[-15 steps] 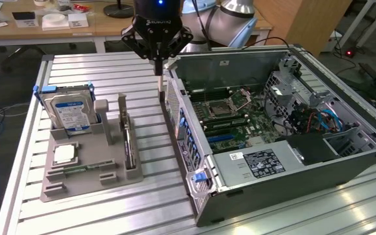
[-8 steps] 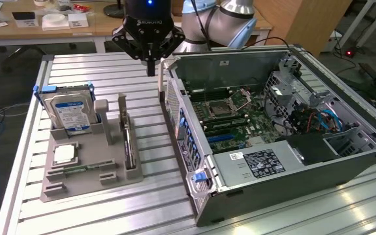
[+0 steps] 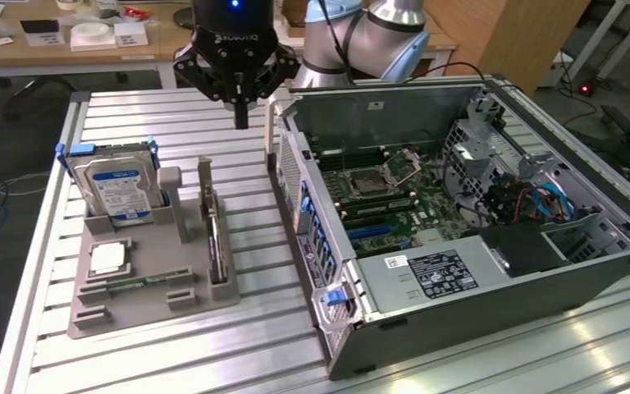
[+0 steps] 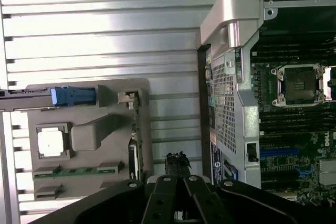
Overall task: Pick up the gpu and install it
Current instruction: 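Reach for the gpu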
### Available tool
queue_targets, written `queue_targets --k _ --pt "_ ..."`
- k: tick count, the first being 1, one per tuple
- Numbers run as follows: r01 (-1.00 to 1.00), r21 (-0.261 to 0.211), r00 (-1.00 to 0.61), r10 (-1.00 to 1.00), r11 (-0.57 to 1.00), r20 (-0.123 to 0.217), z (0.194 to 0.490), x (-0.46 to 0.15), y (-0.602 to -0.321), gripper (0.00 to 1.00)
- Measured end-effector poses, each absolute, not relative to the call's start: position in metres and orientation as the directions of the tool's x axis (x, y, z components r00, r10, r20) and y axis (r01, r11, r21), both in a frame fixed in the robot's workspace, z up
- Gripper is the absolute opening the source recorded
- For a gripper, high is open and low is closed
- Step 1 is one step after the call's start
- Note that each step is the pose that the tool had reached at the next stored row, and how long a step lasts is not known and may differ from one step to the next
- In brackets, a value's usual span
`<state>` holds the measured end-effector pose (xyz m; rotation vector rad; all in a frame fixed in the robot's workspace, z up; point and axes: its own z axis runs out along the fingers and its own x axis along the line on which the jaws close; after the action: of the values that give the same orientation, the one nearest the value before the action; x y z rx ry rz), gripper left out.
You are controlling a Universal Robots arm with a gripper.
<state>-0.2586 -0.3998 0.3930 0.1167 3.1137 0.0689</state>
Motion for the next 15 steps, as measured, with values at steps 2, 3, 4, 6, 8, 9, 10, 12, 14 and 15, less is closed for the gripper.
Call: queue_targets --k 2,3,4,6,8,9,10,12,14,15 --pt "0.074 0.045 -0.997 0.075 0.996 -0.023 0.393 -0.262 -0.4 0.1" --pt "0.074 0.045 -0.997 0.075 0.996 -0.023 0.393 -0.264 -0.4 0.1" --pt "0.074 0.045 -0.997 0.075 0.996 -0.023 0.393 -0.266 -0.4 0.1" --pt "0.074 0.045 -0.997 0.075 0.996 -0.023 0.393 -0.27 -0.4 0.1" --pt "0.074 0.045 -0.997 0.075 0.996 -0.023 0.393 -0.273 -0.4 0.1" --pt "0.074 0.045 -0.997 0.075 0.996 -0.023 0.393 -0.275 -0.4 0.1" --pt "0.074 0.045 -0.997 0.075 0.996 -0.023 0.393 -0.277 -0.4 0.1" --pt "0.074 0.045 -0.997 0.075 0.996 -0.023 0.393 -0.281 -0.4 0.1" --pt "0.074 0.045 -0.997 0.075 0.996 -0.023 0.393 -0.285 -0.401 0.1" --pt "0.074 0.045 -0.997 0.075 0.996 -0.023 0.393 -0.287 -0.401 0.1"
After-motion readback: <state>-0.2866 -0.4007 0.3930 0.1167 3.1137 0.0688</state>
